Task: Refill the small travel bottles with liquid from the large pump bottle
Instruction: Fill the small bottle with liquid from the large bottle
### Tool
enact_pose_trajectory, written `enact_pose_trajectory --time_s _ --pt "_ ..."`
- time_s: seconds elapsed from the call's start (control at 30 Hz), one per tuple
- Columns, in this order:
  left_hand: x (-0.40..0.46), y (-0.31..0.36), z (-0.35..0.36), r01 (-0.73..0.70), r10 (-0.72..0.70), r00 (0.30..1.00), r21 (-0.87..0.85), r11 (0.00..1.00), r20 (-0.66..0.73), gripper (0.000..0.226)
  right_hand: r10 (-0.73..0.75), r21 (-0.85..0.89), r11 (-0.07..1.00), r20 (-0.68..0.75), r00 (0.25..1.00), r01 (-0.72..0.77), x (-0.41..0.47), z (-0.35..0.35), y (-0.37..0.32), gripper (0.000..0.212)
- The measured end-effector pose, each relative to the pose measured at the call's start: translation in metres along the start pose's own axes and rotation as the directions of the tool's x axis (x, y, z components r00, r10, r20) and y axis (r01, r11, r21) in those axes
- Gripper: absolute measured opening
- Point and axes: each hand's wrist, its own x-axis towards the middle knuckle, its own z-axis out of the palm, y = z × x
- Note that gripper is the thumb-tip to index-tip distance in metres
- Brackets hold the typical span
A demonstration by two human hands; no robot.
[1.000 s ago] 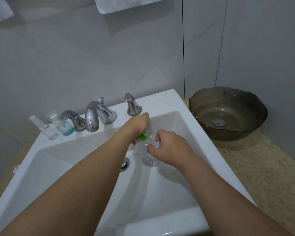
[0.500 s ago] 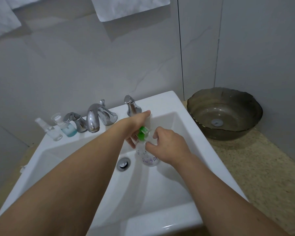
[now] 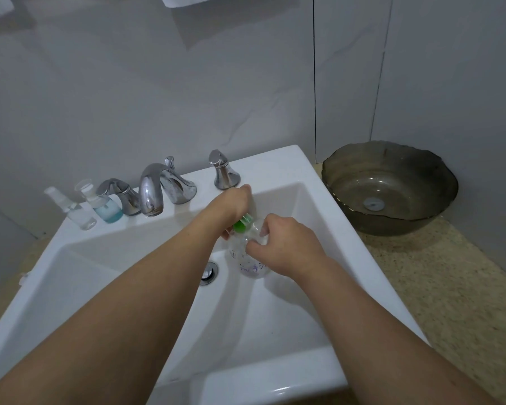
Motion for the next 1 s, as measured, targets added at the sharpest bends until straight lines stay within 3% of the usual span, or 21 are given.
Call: enact_pose_trajectory --time_s 0.23,0.4,0.5,1.0 --pt "0.007 -0.003 -0.003 0.006 -0.007 0.999 0.025 1.0 0.049 0.059 -0.024 -0.011 1.0 -0.018 1.0 0.024 0.001 0.0 0.0 0.037" --pt "0.003 0.003 -0.022 0.108 -0.118 0.956 0.051 0.993 0.268 0.08 -0.048 0.015 0.999 -0.071 0.996 0.049 0.001 -0.001 -0.001 0.037" --pt "0.002 0.007 -0.026 0.135 -0.149 0.937 0.066 0.989 0.317 0.085 -0.046 0.027 0.998 -0.085 0.995 0.049 0.001 0.0 0.0 0.035" --pt "0.0 0.001 -0.002 -0.009 0.008 1.0 0.06 0.998 0.031 0.064 0.015 0.0 1.0 -0.004 1.0 -0.015 0.002 0.001 0.0 0.034"
